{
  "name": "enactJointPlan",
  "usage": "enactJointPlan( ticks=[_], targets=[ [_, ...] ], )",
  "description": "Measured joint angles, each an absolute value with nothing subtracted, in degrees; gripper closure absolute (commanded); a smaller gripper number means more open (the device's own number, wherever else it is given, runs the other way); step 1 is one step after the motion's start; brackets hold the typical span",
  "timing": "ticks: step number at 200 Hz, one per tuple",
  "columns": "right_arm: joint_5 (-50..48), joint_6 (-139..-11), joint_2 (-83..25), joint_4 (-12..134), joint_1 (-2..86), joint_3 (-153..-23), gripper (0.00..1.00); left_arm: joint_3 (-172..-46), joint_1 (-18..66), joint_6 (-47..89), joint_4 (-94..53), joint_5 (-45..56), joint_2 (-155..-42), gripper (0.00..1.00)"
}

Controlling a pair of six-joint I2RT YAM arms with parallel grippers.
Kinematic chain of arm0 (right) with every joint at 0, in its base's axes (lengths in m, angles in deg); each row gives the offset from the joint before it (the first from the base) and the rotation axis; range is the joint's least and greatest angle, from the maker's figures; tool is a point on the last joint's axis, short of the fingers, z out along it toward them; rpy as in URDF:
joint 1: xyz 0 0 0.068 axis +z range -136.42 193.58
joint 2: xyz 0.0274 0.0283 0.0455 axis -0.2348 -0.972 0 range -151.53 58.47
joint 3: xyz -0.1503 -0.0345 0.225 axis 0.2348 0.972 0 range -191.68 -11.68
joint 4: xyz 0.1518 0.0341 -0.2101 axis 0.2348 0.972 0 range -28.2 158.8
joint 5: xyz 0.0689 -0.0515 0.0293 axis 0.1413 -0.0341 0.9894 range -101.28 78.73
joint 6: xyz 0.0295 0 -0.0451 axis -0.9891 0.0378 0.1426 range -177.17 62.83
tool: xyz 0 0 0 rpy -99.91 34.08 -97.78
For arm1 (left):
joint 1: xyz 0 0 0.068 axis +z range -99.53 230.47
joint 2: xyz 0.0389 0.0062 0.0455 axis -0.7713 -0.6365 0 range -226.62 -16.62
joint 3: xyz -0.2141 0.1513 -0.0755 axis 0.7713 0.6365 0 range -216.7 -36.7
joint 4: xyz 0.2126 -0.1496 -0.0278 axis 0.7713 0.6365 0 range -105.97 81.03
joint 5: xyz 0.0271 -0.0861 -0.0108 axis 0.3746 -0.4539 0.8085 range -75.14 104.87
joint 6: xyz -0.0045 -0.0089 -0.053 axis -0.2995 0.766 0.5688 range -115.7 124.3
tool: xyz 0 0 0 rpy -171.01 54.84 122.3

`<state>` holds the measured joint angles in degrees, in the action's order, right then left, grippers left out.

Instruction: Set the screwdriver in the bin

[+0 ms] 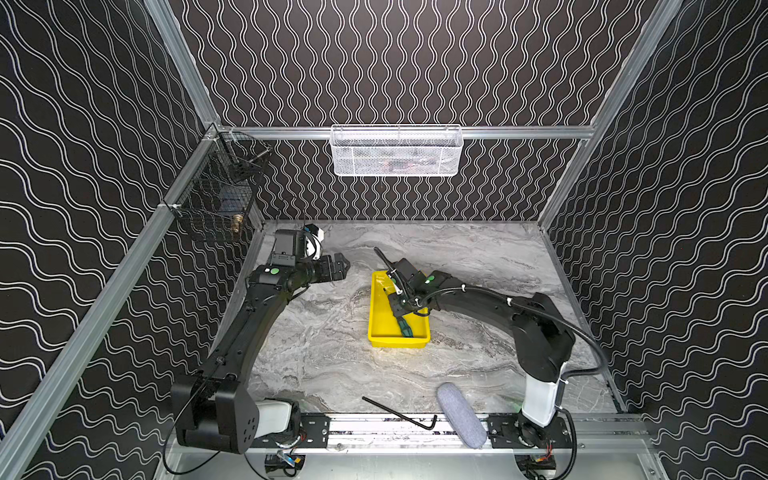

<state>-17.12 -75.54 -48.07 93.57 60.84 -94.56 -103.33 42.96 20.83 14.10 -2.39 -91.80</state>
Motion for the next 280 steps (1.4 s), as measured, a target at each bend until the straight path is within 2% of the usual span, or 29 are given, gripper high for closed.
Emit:
enactJointPlan(
  ticks=[79,138,180,199,223,227,230,280],
  targets=[
    [-12.84,-73.61,-33.6,95.14,52.36,-97.51,0.55,-103.05,42.94,20.81,14.07,-1.76,-91.71,0.01],
    [-9.56,-73.0,-21.49,94.88,41.89,-90.31,0.52,-103.01,42.96,20.81,14.05,-0.27,-91.6,0.01],
    [-8.79,-72.74,-14.71,94.0,34.11,-83.3,0.43,-103.11,42.96,20.79,14.25,1.89,-91.6,0.01],
    [-7.68,-72.74,-12.13,92.65,31.71,-79.8,0.35,-102.74,42.96,20.92,14.07,3.69,-91.16,0.01],
    [-7.11,-72.92,-9.38,91.1,28.82,-75.93,0.18,-98.17,42.96,23.78,11.01,4.8,-89.02,0.01],
    [-7.09,-73.05,-9.05,90.79,28.45,-75.45,0.05,-97.26,42.96,24.13,10.49,5.19,-88.71,0.01],
    [-7.07,-73.24,-8.7,90.51,28.1,-75.01,0.01,-96.56,42.96,24.48,10.01,5.28,-88.52,0.01],
    [-11.33,-74.07,-3.5,87.32,26.11,-70.1,0.01,-91.07,42.96,26.06,2.21,8.38,-86.29,0.01]
  ],
)
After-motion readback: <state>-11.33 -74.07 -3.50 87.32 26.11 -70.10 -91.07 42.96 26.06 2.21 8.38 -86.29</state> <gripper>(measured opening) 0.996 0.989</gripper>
